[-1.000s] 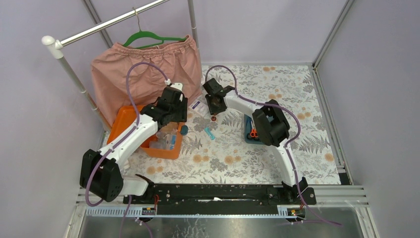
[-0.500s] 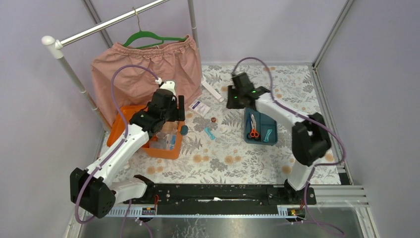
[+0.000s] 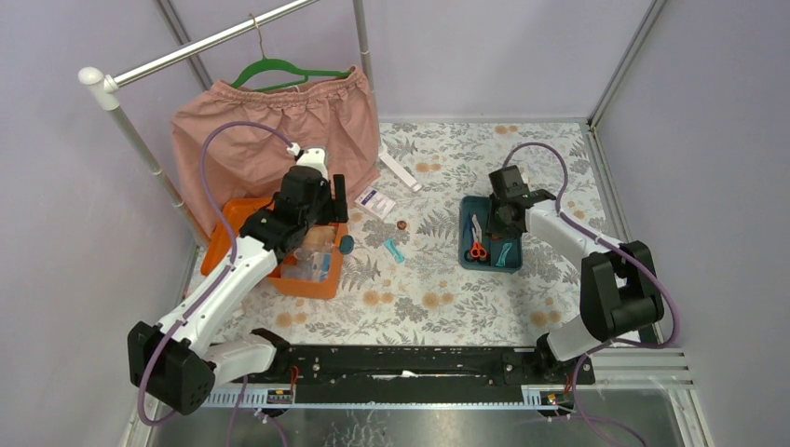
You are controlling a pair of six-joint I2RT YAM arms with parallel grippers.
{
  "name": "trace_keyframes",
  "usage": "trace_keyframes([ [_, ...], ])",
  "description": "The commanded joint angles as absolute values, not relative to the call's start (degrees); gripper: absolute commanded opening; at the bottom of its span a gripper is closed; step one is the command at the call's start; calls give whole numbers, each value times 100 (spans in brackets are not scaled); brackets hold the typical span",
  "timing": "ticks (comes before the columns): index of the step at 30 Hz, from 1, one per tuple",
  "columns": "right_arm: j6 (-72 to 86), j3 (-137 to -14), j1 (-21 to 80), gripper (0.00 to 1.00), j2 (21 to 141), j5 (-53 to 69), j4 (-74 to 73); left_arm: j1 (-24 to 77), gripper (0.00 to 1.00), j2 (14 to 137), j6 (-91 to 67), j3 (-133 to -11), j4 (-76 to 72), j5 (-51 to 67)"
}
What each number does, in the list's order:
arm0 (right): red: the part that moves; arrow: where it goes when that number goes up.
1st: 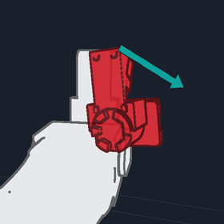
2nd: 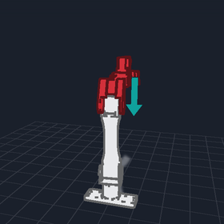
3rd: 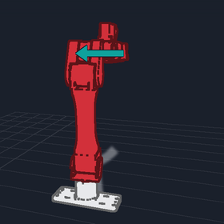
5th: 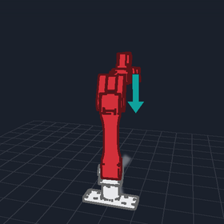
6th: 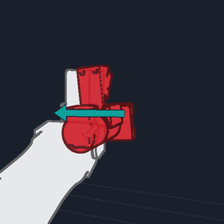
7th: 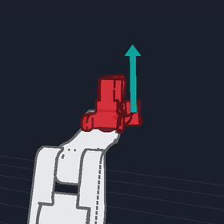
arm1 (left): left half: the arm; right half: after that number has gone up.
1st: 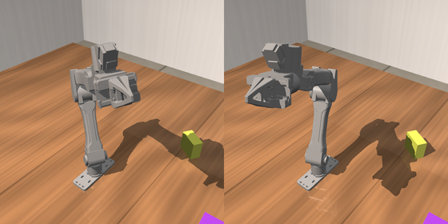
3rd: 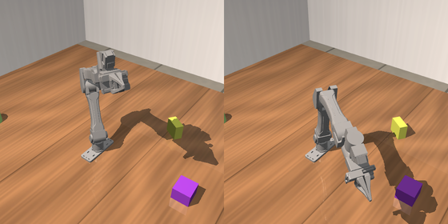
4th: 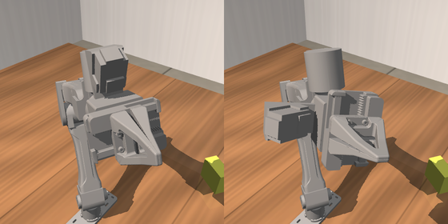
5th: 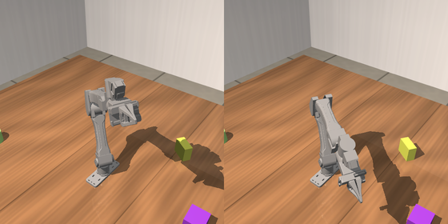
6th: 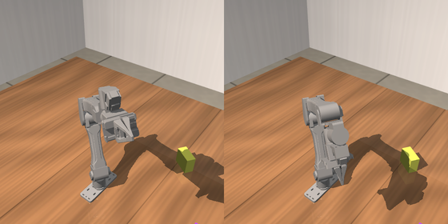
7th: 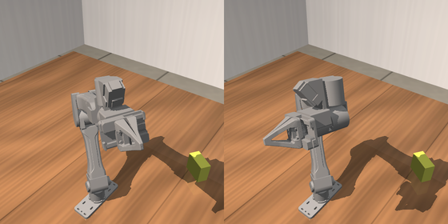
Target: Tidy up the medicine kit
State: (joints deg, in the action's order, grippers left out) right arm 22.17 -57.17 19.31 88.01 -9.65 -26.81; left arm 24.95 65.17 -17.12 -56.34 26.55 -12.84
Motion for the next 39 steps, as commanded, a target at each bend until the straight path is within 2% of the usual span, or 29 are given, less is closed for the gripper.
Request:
trace_keyframes([
  [1,2197,-5777,1586,29,8715,-1235,-2465,2449,80,6633,-1789,-5921,2391,-1090],
  [12,1993,-6653,1021,29,10167,-962,-2118,2749,80,7228,-1855,-6572,2517,-1112],
  [16,2013,-6700,986,43,10209,-807,-2022,2904,81,7423,-1976,-6760,2541,-1129],
  [21,1978,-6786,982,52,10020,-738,-2159,3057,81,7935,-2141,-7184,2603,-1012],
  [31,2100,-6298,1021,53,8810,810,-2114,3289,80,8955,-2498,-7807,2622,-996],
  [35,2189,-6001,1087,54,8337,1058,-2150,3326,80,9764,-2977,-8430,2942,-1533],
  [39,2180,-5731,1090,54,8000,981,-2210,3348,88,10328,-3799,-8846,3187,-1997],
])
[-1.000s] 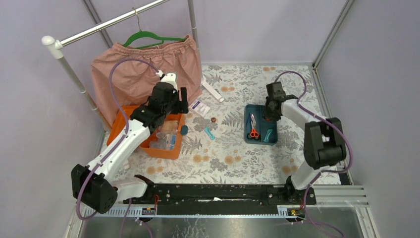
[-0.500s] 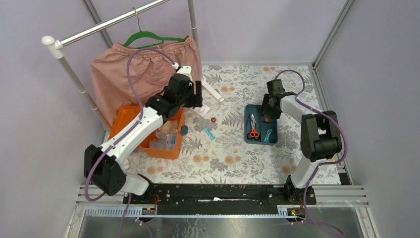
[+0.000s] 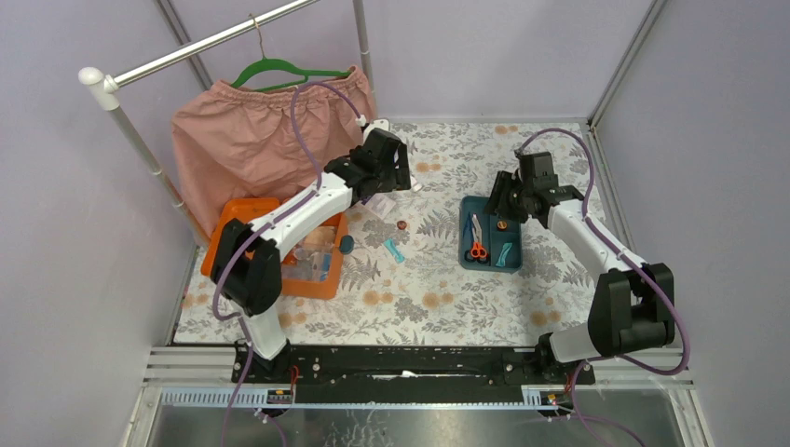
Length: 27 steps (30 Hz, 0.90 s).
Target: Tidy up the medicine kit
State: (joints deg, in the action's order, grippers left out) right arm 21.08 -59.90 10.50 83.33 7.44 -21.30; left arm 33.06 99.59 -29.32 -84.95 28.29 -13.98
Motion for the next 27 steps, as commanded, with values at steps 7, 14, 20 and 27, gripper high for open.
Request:
trace_keyframes([
  [7,2276,-5408,1085,54,7686,979,-2103,3366,99,10949,-4840,-9338,3467,-2418],
  [14,2308,-5250,1089,54,7595,993,-1995,3401,99,12051,-6067,-10557,5008,-2935],
  [20,2311,-5124,1089,54,7564,955,-1927,3375,99,12138,-6714,-10463,5267,-3052],
  [27,2342,-4963,1089,54,7442,878,-1868,3141,98,12215,-6910,-10374,5169,-2960],
])
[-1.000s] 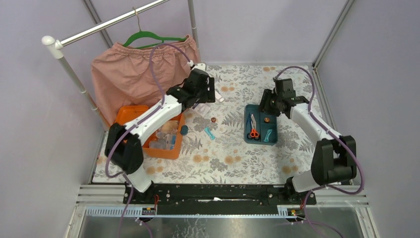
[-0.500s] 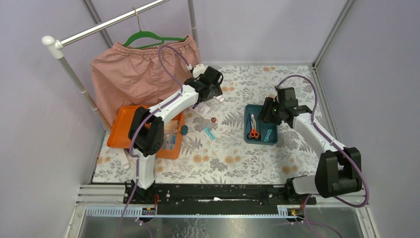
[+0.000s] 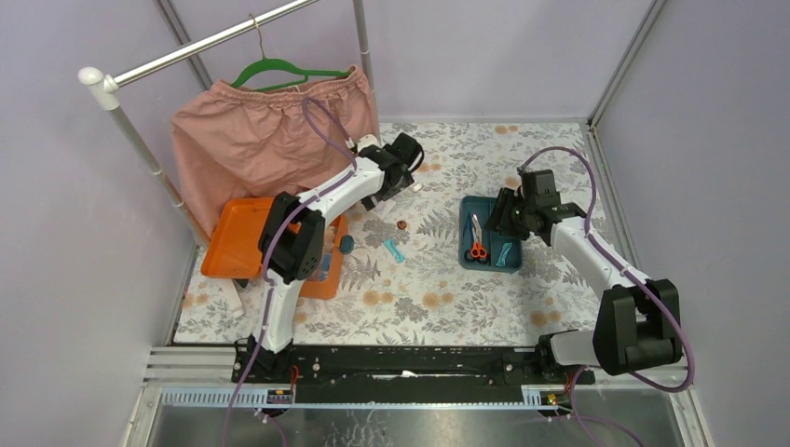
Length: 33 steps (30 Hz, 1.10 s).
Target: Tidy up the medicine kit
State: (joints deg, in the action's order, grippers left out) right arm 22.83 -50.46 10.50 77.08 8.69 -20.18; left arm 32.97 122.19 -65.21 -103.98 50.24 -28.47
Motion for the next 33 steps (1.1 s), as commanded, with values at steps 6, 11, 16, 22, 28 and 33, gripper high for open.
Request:
trace_keyframes([
  [6,2370,-4810,1090,54,7253,723,-1801,2915,99,12315,-7129,-10249,5151,-2732],
  [11,2338,-4791,1081,56,7213,686,-1837,2918,99,12424,-7242,-10169,5107,-2577],
  [16,2296,-4799,1090,58,7199,699,-1870,2916,99,12476,-7352,-10013,4973,-2465],
  [22,2268,-4747,1086,60,7121,625,-1905,2920,99,12558,-7506,-9997,4969,-2552],
  [28,2253,-4677,1090,60,7115,606,-1901,2914,99,12708,-7549,-10132,4956,-2577],
  [33,2241,-4645,1085,60,7086,606,-1906,2918,99,12811,-7574,-10254,4957,-2588],
])
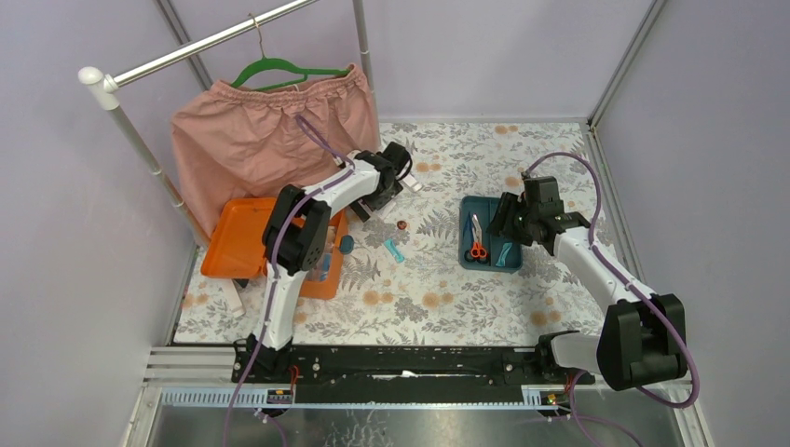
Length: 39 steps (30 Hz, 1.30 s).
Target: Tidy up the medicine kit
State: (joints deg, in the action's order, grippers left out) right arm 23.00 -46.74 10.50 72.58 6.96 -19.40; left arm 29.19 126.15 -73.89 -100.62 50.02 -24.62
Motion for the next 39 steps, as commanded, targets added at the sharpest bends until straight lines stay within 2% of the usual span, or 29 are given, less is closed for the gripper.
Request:
trace_keyframes([
  [1,2231,-4641,1090,60,7083,598,-1911,2918,99,12833,-7582,-10275,4957,-2598],
  [13,2193,-4607,1088,61,7049,529,-1963,2918,94,13107,-7561,-10380,4957,-2600],
  [24,2233,-4568,1090,62,7055,501,-1909,2925,75,12873,-7207,-10362,4801,-2499],
  [31,2224,-4553,1089,62,7066,510,-1881,3196,70,12426,-6851,-10268,4607,-2393],
  [39,2224,-4562,1089,62,7056,513,-1890,3679,70,11737,-6426,-10038,4510,-2294],
])
